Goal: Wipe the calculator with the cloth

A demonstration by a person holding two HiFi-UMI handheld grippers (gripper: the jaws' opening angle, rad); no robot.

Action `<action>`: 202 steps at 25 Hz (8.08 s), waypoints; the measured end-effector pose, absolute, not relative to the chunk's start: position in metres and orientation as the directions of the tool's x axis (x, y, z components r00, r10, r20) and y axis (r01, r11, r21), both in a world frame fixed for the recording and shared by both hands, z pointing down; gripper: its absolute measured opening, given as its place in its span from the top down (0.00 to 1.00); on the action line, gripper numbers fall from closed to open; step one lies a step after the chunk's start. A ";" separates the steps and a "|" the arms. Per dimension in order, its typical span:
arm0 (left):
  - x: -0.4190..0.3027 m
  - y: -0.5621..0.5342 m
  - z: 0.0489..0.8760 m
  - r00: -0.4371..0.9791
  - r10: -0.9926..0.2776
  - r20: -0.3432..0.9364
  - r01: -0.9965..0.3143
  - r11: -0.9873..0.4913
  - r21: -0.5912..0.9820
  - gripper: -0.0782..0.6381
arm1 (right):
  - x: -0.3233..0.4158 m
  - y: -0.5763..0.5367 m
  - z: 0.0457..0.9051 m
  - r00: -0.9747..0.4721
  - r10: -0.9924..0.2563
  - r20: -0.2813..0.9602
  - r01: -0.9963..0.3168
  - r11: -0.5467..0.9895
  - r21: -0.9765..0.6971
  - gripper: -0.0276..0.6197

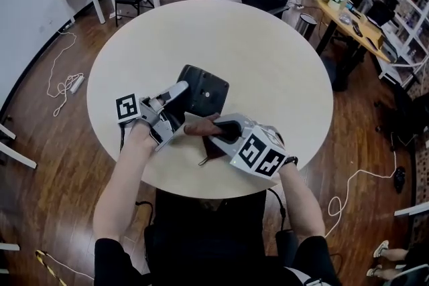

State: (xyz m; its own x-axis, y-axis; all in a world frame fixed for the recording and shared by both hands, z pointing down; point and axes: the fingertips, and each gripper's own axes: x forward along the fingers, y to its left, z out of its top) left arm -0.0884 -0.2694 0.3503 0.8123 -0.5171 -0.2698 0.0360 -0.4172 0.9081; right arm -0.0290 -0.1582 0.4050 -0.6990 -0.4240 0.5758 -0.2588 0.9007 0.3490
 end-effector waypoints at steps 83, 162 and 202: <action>0.012 -0.211 0.351 0.927 -0.352 0.127 -0.363 -0.928 0.082 0.48 | -0.010 -0.223 0.277 -0.714 -0.499 0.491 -0.438 0.866 0.242 0.81; -0.007 -0.216 0.341 0.938 -0.334 0.095 -0.340 -0.939 0.056 0.54 | 0.075 -0.276 0.294 -0.647 -0.689 0.328 -0.674 0.717 0.177 0.81; 0.015 -0.263 0.333 0.905 -0.373 0.203 -0.410 -0.893 0.188 0.42 | 0.133 -0.215 0.375 -0.722 -0.599 0.345 -0.685 0.690 -0.234 0.81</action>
